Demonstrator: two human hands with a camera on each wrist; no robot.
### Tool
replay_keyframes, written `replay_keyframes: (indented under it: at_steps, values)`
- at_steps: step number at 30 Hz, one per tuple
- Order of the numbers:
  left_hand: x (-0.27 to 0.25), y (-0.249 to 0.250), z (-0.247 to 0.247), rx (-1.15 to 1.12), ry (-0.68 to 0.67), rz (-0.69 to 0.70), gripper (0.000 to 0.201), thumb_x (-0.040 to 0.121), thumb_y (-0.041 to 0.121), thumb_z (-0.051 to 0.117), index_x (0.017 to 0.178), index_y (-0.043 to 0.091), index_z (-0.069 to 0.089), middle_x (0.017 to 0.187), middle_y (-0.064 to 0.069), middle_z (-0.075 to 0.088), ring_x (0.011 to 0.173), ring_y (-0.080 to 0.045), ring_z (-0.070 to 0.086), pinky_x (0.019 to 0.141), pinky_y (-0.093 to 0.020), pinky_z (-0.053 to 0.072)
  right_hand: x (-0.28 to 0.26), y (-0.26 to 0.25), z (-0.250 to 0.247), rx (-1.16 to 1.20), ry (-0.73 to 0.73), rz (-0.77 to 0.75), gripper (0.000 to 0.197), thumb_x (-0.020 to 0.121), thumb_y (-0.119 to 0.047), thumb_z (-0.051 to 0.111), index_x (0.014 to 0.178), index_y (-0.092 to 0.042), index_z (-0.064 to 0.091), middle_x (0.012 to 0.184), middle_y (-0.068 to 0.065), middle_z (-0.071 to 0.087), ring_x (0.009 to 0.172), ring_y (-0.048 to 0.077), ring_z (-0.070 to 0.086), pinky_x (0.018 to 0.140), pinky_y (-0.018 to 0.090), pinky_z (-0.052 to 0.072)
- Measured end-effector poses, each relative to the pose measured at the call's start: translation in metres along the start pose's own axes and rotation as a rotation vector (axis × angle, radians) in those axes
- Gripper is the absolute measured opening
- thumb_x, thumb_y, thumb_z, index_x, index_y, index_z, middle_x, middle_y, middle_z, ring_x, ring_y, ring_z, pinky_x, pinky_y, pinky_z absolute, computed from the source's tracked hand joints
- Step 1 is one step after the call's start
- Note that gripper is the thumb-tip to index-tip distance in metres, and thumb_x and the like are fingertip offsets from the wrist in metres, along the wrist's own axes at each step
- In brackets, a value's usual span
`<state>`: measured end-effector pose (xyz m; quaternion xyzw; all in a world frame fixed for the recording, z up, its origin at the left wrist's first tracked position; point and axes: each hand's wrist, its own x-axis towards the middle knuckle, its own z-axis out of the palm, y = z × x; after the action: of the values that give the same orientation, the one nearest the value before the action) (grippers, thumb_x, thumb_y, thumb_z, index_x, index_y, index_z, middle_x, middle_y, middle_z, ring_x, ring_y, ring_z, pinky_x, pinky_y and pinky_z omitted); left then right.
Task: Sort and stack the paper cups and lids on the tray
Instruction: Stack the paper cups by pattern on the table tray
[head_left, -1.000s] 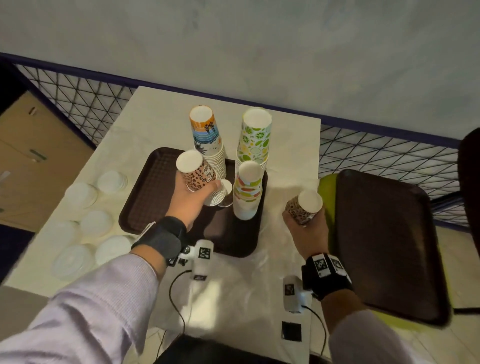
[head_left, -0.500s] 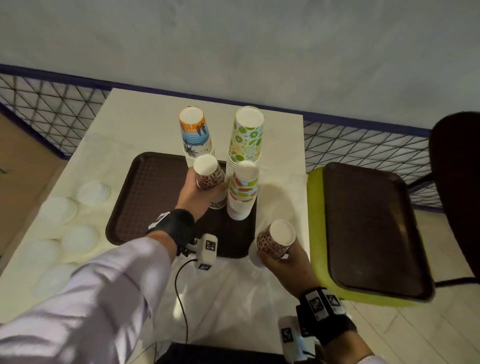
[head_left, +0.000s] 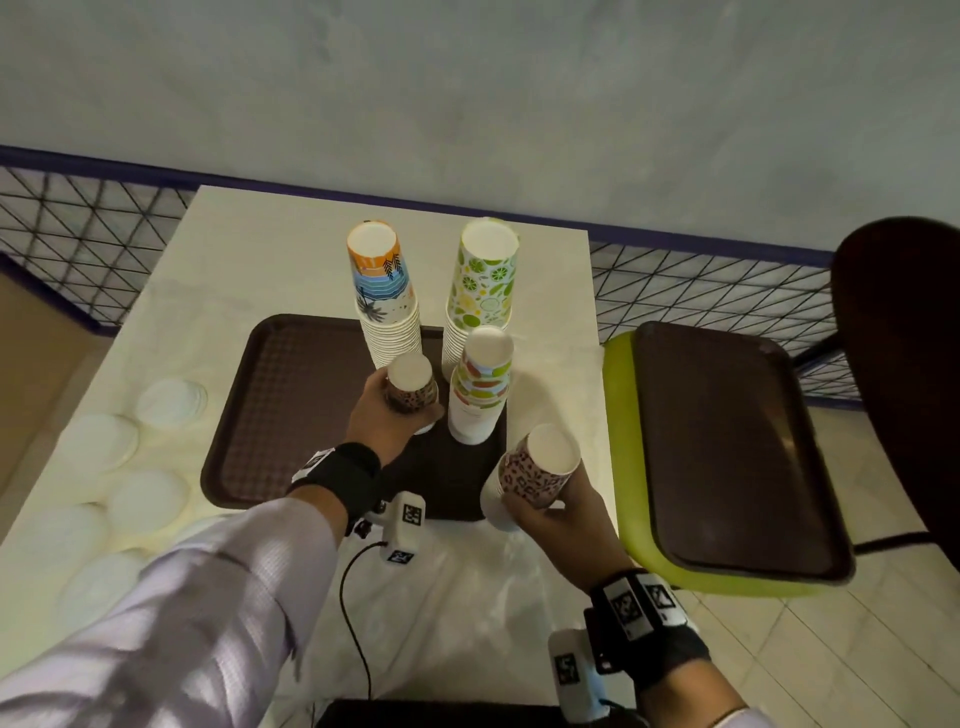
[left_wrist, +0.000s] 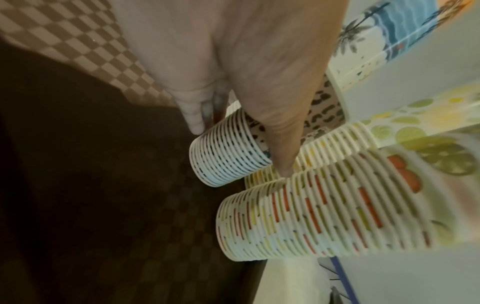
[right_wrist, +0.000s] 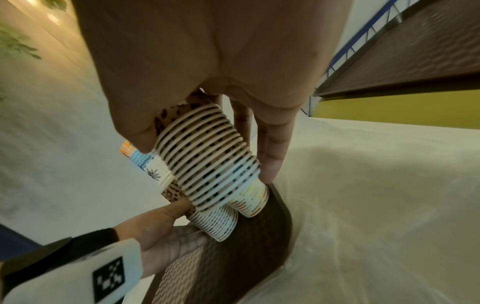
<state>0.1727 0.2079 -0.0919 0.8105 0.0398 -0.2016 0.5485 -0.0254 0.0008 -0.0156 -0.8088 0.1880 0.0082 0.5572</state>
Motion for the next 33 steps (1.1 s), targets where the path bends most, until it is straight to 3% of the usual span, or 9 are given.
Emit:
replay_keyframes:
  at_steps: [3,8,10,12,15,19,24,28,33]
  values:
    - [-0.007,-0.001,-0.008,0.013,0.024,-0.004,0.104,0.058,0.045,0.100,0.145,0.023,0.048,0.137,0.009,0.062,0.124,-0.011,0.061,0.106,-0.042,0.052,0.003,-0.017,0.001,0.026,-0.021,-0.011,0.061,0.081,-0.029,0.082,0.127,-0.039,0.044,0.117,-0.021,0.064,0.107,-0.008,0.061,0.076,0.014,0.054]
    - [-0.058,0.022,-0.029,-0.090,0.250,0.091,0.062,0.085,0.012,0.082,0.134,0.025,0.047,0.133,-0.012,0.051,0.110,-0.022,0.057,0.096,-0.038,0.052,0.002,-0.052,0.004,0.076,-0.046,-0.081,0.058,0.079,-0.041,0.080,0.126,-0.039,0.046,0.113,-0.023,0.067,0.106,-0.003,0.064,0.078,0.022,0.057]
    - [-0.080,0.039,-0.040,-0.192,0.170,0.151,0.045,0.091,0.007,0.073,0.119,0.033,0.049,0.123,-0.012,0.059,0.099,-0.021,0.062,0.085,-0.039,0.054,0.003,-0.069,0.009,0.080,-0.063,-0.124,0.059,0.076,-0.051,0.077,0.126,-0.039,0.047,0.113,-0.024,0.067,0.105,0.000,0.065,0.079,0.025,0.058]
    - [-0.103,0.060,-0.050,-0.185,-0.062,0.189,0.036,0.093,0.018,0.070,0.119,0.037,0.052,0.116,-0.004,0.066,0.100,-0.020,0.067,0.083,-0.040,0.057,0.005,-0.085,0.016,0.048,-0.080,-0.171,0.058,0.077,-0.051,0.077,0.126,-0.043,0.047,0.113,-0.026,0.066,0.104,0.000,0.065,0.079,0.023,0.057]
    - [-0.128,0.078,-0.061,-0.123,-0.348,0.208,0.053,0.084,0.047,0.069,0.133,0.038,0.054,0.125,0.003,0.067,0.111,-0.020,0.069,0.090,-0.042,0.061,0.010,-0.101,0.029,0.010,-0.089,-0.248,0.060,0.081,-0.043,0.080,0.131,-0.037,0.048,0.117,-0.021,0.066,0.104,-0.002,0.064,0.077,0.018,0.055]
    - [-0.133,0.087,-0.071,-0.183,-0.407,0.164,0.062,0.084,0.047,0.076,0.141,0.036,0.053,0.134,0.003,0.066,0.118,-0.026,0.069,0.097,-0.053,0.059,0.018,-0.108,0.042,-0.034,-0.121,-0.299,0.063,0.081,-0.044,0.080,0.135,-0.030,0.052,0.120,-0.017,0.065,0.109,-0.002,0.062,0.083,0.017,0.052]
    - [-0.134,0.090,-0.075,-0.083,-0.327,0.208,0.065,0.079,0.026,0.087,0.136,0.033,0.057,0.125,0.014,0.072,0.117,-0.008,0.069,0.099,-0.032,0.058,0.027,-0.102,0.051,-0.165,-0.174,-0.379,0.079,0.074,-0.047,0.080,0.143,-0.029,0.047,0.129,-0.007,0.060,0.114,0.007,0.060,0.091,0.035,0.056]
    - [-0.123,0.084,-0.078,-0.021,-0.232,0.247,0.069,0.076,0.025,0.092,0.137,0.024,0.059,0.125,0.010,0.073,0.117,-0.006,0.068,0.105,-0.038,0.056,0.027,-0.096,0.047,-0.140,-0.183,-0.387,0.071,0.078,-0.040,0.082,0.140,-0.025,0.050,0.126,-0.008,0.060,0.108,0.006,0.062,0.084,0.026,0.058]
    - [-0.099,0.091,-0.078,-0.100,-0.085,0.341,0.077,0.078,0.030,0.091,0.144,0.028,0.052,0.137,0.007,0.066,0.129,-0.012,0.062,0.109,-0.046,0.052,0.034,-0.089,0.026,-0.121,0.093,-0.368,0.040,0.083,-0.023,0.075,0.120,-0.020,0.060,0.113,-0.005,0.056,0.090,0.010,0.064,0.069,0.028,0.057]
